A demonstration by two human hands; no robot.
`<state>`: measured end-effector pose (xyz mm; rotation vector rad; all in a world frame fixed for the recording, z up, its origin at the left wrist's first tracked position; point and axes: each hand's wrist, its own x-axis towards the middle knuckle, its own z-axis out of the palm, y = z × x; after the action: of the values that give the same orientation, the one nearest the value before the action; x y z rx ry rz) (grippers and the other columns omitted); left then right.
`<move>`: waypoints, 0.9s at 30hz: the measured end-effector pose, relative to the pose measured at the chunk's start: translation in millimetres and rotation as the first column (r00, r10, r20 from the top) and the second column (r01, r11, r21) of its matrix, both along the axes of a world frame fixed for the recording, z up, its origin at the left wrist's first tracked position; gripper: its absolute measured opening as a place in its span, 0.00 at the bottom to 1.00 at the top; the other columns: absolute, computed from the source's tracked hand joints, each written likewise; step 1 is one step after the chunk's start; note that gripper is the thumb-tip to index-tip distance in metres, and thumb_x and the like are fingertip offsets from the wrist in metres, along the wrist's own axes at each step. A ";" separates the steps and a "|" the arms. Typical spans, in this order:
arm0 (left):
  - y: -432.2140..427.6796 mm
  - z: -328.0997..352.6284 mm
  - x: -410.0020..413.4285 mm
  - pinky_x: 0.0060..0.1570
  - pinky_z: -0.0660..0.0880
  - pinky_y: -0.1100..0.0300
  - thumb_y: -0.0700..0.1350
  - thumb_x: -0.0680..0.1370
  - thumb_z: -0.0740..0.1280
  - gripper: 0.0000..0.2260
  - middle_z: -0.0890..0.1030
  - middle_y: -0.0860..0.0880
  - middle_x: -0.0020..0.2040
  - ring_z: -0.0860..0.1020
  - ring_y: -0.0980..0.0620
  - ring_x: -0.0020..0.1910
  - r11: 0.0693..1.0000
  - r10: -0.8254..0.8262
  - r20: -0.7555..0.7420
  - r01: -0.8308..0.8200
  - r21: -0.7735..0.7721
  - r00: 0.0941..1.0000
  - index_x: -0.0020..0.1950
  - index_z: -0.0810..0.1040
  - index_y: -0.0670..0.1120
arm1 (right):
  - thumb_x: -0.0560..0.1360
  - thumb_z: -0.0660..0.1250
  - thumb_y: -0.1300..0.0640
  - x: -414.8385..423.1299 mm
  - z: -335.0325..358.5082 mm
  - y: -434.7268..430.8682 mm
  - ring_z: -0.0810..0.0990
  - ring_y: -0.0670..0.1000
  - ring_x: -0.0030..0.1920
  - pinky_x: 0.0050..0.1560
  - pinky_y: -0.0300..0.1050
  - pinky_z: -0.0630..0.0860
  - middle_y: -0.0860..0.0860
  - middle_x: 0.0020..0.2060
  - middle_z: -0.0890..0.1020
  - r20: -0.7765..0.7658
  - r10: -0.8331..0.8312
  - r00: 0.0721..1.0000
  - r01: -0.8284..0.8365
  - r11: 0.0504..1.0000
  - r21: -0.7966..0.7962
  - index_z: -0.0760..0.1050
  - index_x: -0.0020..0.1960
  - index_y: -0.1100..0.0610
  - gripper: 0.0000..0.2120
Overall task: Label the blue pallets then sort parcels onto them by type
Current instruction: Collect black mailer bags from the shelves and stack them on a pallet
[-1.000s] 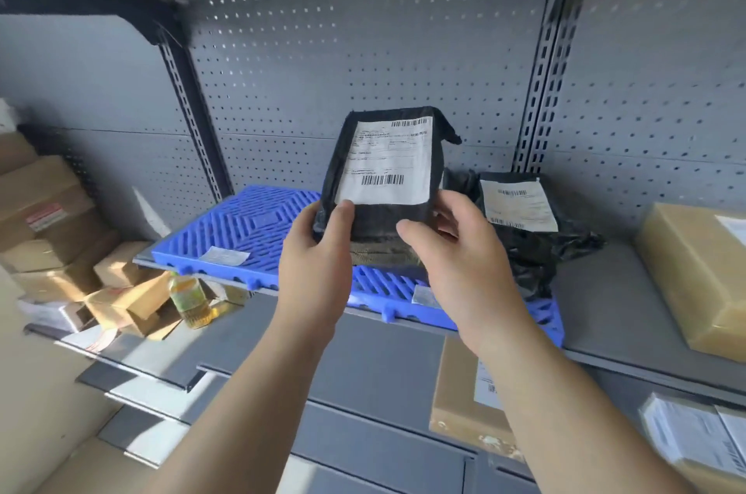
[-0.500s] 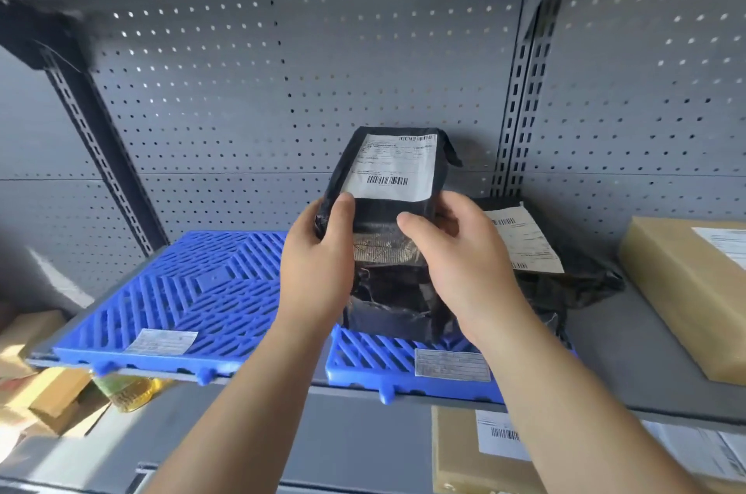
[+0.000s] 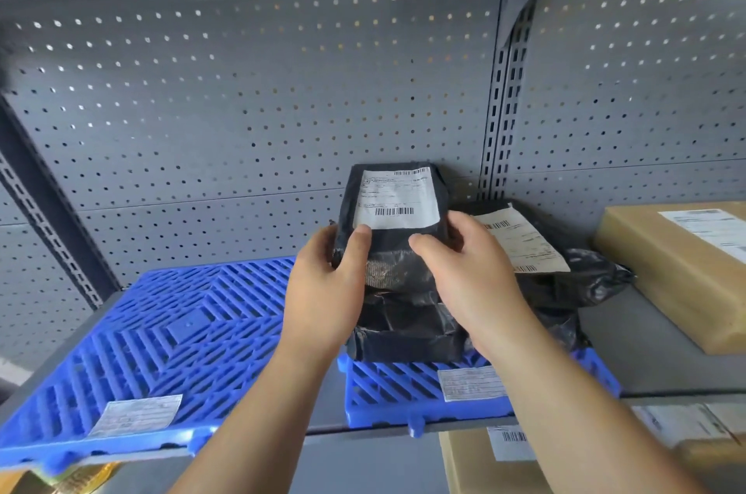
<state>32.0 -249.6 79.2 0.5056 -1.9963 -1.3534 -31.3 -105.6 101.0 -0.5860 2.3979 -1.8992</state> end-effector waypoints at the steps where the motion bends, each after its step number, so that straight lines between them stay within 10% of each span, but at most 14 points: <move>1: 0.2 0.3 1.2 0.41 0.76 0.68 0.67 0.76 0.62 0.14 0.84 0.63 0.45 0.82 0.64 0.44 1.000 -0.001 -0.008 0.001 -0.008 1.000 0.53 0.80 0.62 | 0.69 0.66 0.39 0.8 -0.6 -0.6 0.82 0.41 0.50 0.55 0.50 0.79 0.41 0.51 0.84 -0.007 -0.011 1.000 0.011 1.000 0.001 0.76 0.65 0.45 0.26; 5: -1.4 2.4 4.3 0.37 0.71 0.78 0.64 0.78 0.64 0.06 0.79 0.75 0.45 0.78 0.74 0.45 1.000 -0.013 -0.022 0.014 0.022 1.000 0.48 0.77 0.64 | 0.69 0.66 0.38 2.6 -1.1 -2.8 0.81 0.40 0.53 0.56 0.47 0.78 0.40 0.56 0.82 -0.047 -0.061 0.997 0.062 0.998 0.012 0.71 0.71 0.45 0.32; 9: -4.8 2.9 4.2 0.53 0.79 0.59 0.67 0.74 0.64 0.18 0.82 0.64 0.53 0.80 0.65 0.53 1.000 0.000 -0.051 0.001 0.031 0.999 0.59 0.76 0.62 | 0.73 0.67 0.40 1.4 -2.5 -3.0 0.74 0.44 0.63 0.59 0.41 0.73 0.42 0.67 0.74 -0.066 -0.123 0.990 0.123 0.992 -0.005 0.65 0.75 0.46 0.32; 27: 35.0 35.6 8.2 0.65 0.65 0.52 0.60 0.77 0.63 0.22 0.75 0.50 0.64 0.72 0.45 0.63 0.785 0.063 -0.042 -0.075 -0.615 0.997 0.67 0.76 0.52 | 0.77 0.64 0.43 10.4 4.8 46.6 0.68 0.46 0.69 0.60 0.42 0.63 0.42 0.66 0.71 -0.343 -0.262 0.902 0.326 0.935 0.144 0.68 0.71 0.43 0.23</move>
<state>40.2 -214.6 114.8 0.2460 -2.2243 -0.5810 -20.9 -58.9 105.8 -0.5825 2.9952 -1.7406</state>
